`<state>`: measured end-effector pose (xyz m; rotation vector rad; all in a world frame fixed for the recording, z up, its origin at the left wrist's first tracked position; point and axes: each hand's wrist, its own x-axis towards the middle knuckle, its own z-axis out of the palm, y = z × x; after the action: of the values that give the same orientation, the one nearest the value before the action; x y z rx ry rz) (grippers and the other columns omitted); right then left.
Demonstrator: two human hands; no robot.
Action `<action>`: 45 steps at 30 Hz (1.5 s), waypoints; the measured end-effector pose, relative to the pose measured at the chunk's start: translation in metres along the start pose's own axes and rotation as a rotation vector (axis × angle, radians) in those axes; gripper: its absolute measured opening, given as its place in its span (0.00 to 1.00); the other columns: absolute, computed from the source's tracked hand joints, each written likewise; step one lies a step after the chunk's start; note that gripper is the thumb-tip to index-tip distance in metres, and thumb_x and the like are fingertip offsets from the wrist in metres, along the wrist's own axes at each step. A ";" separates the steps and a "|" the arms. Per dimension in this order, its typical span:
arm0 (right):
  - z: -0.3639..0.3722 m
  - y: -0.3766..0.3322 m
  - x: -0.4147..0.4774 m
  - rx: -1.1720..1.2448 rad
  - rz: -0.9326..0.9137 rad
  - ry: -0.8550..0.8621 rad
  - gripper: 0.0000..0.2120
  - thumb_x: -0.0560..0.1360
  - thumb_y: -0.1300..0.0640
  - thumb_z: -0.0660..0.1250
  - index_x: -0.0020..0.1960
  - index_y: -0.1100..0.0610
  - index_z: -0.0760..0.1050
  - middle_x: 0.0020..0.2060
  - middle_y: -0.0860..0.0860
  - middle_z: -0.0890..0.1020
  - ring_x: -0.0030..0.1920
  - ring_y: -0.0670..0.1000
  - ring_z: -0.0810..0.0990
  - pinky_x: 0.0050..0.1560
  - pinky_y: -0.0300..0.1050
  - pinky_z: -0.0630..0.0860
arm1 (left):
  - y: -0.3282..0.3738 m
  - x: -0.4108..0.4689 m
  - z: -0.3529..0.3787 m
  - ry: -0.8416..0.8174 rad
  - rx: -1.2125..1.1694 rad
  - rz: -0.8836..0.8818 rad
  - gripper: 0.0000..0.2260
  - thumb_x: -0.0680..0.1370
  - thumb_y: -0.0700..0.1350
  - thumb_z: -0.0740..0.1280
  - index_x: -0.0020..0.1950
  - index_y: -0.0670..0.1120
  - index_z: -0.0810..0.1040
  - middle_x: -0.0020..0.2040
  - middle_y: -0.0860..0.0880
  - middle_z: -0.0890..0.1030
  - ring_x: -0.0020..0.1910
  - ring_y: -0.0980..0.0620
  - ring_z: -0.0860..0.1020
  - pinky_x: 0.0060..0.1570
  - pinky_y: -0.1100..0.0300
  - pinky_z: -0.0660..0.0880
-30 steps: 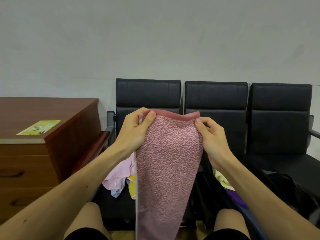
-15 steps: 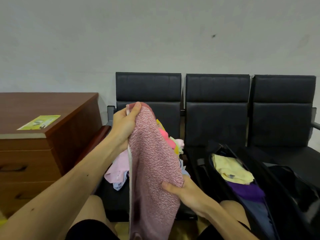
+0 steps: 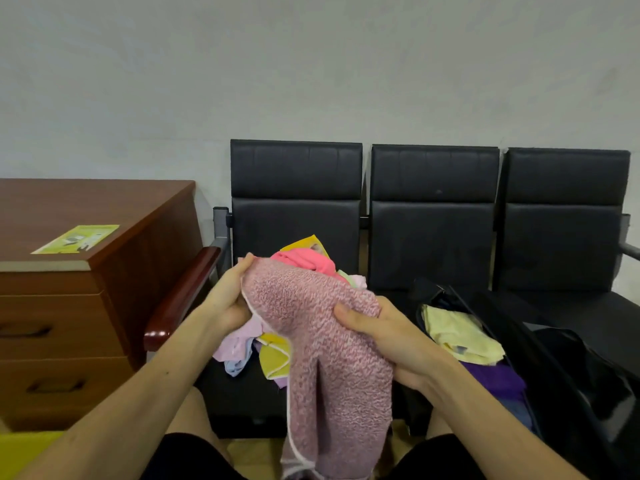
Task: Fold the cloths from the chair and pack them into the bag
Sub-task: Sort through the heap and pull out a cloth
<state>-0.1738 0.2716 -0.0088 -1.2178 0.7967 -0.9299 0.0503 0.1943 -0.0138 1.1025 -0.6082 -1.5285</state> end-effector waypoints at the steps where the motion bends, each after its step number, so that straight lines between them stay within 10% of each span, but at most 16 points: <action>1: 0.002 -0.005 0.001 0.026 -0.012 0.024 0.22 0.72 0.55 0.70 0.63 0.62 0.77 0.51 0.55 0.86 0.50 0.52 0.85 0.46 0.42 0.81 | -0.009 0.000 -0.002 -0.021 -0.040 0.004 0.21 0.83 0.57 0.58 0.56 0.39 0.79 0.55 0.39 0.83 0.53 0.44 0.81 0.49 0.49 0.78; 13: -0.011 -0.055 0.014 0.260 -0.096 0.341 0.13 0.79 0.52 0.66 0.58 0.61 0.79 0.44 0.54 0.87 0.43 0.50 0.87 0.37 0.41 0.81 | -0.057 -0.040 0.000 -0.392 0.035 -0.230 0.40 0.65 0.77 0.56 0.58 0.48 0.85 0.63 0.39 0.81 0.67 0.38 0.74 0.72 0.40 0.63; 19: -0.032 -0.062 0.019 0.354 -0.066 0.492 0.18 0.78 0.50 0.68 0.62 0.62 0.77 0.45 0.56 0.87 0.46 0.54 0.86 0.39 0.47 0.80 | -0.040 -0.054 0.007 -0.542 0.270 -0.049 0.22 0.66 0.57 0.79 0.56 0.47 0.85 0.59 0.40 0.83 0.56 0.43 0.82 0.56 0.50 0.80; 22: -0.038 -0.058 0.019 0.477 -0.094 0.423 0.30 0.74 0.36 0.66 0.63 0.60 0.78 0.51 0.58 0.86 0.50 0.56 0.85 0.47 0.51 0.80 | -0.030 -0.059 0.022 -0.472 0.352 0.062 0.16 0.77 0.48 0.69 0.64 0.45 0.80 0.59 0.42 0.83 0.58 0.44 0.82 0.55 0.52 0.79; 25: -0.026 -0.019 0.012 0.289 -0.026 0.276 0.38 0.65 0.31 0.67 0.64 0.58 0.78 0.60 0.57 0.83 0.60 0.57 0.81 0.61 0.54 0.76 | -0.012 -0.054 0.040 -0.350 0.297 0.184 0.16 0.78 0.48 0.66 0.63 0.43 0.79 0.56 0.43 0.85 0.54 0.46 0.84 0.50 0.54 0.81; 28: -0.026 -0.003 0.007 -0.013 -0.059 0.121 0.22 0.73 0.51 0.70 0.63 0.61 0.78 0.58 0.57 0.83 0.59 0.57 0.81 0.61 0.50 0.76 | 0.008 -0.047 0.050 -0.254 0.322 0.263 0.11 0.81 0.47 0.65 0.58 0.43 0.81 0.53 0.44 0.86 0.49 0.49 0.85 0.47 0.55 0.79; 36: -0.041 -0.023 0.033 -0.088 -0.020 0.285 0.16 0.82 0.49 0.62 0.61 0.57 0.81 0.54 0.55 0.85 0.57 0.54 0.83 0.61 0.51 0.77 | 0.029 -0.037 0.043 -0.200 0.467 0.310 0.09 0.81 0.46 0.65 0.54 0.43 0.82 0.46 0.47 0.87 0.47 0.49 0.85 0.45 0.57 0.78; 45: -0.041 -0.060 0.034 -0.518 -0.382 0.359 0.11 0.80 0.51 0.66 0.49 0.56 0.85 0.45 0.53 0.87 0.45 0.48 0.85 0.47 0.43 0.79 | 0.045 -0.016 0.033 -0.143 0.558 0.385 0.10 0.77 0.48 0.71 0.50 0.41 0.83 0.48 0.45 0.87 0.46 0.52 0.84 0.46 0.57 0.80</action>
<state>-0.2055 0.2191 0.0423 -1.7189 1.1617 -1.3279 0.0417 0.1912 0.0436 1.1993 -1.3201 -1.1304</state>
